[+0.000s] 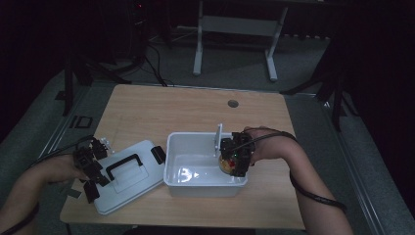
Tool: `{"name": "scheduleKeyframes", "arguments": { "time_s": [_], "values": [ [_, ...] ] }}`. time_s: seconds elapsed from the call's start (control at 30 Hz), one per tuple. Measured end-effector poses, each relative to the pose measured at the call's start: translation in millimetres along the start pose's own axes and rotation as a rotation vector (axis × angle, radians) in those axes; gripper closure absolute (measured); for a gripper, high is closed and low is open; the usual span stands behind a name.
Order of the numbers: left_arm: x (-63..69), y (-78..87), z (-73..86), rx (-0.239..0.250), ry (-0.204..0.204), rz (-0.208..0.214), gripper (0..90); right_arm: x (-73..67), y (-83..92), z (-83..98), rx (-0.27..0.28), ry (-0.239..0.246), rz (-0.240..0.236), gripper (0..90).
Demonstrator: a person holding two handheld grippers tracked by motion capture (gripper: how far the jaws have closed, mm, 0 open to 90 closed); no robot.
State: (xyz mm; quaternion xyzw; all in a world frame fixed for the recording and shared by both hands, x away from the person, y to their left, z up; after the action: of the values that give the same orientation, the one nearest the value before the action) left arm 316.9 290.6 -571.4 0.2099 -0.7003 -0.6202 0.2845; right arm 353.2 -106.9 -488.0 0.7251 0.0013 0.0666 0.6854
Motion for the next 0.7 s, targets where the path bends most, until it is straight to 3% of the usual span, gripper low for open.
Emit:
{"name": "scheduleKeyframes", "arguments": {
  "time_s": [0.3, 0.37, 0.7],
  "values": [
    [-0.6, -0.3, 2.0, -0.002, 0.005, -0.001, 30.4, 7.1, -22.4, 2.4, -0.024, -0.018, -0.009, 20.2],
    [-0.9, -0.8, 1.8, -0.006, 0.001, -0.002, 30.4, 9.6, -33.9, 2.7, -0.026, -0.041, -0.022, 20.2],
    [0.1, -2.5, -1.3, -0.005, -0.004, 0.000, 30.4, 15.9, -58.3, 3.4, -0.065, -0.046, 0.000, 20.2]
  ]
}}
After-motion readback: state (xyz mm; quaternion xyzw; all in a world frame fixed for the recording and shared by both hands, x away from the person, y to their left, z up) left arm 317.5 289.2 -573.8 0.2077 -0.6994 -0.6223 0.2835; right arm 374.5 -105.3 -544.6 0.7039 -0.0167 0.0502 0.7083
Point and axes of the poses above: each handheld gripper's, and its own axes: y roughly backward along the jaws, z roughly out of its underside, x roughly to its right, the point moved 10 cm from there along -y, roughly forward along the jaws
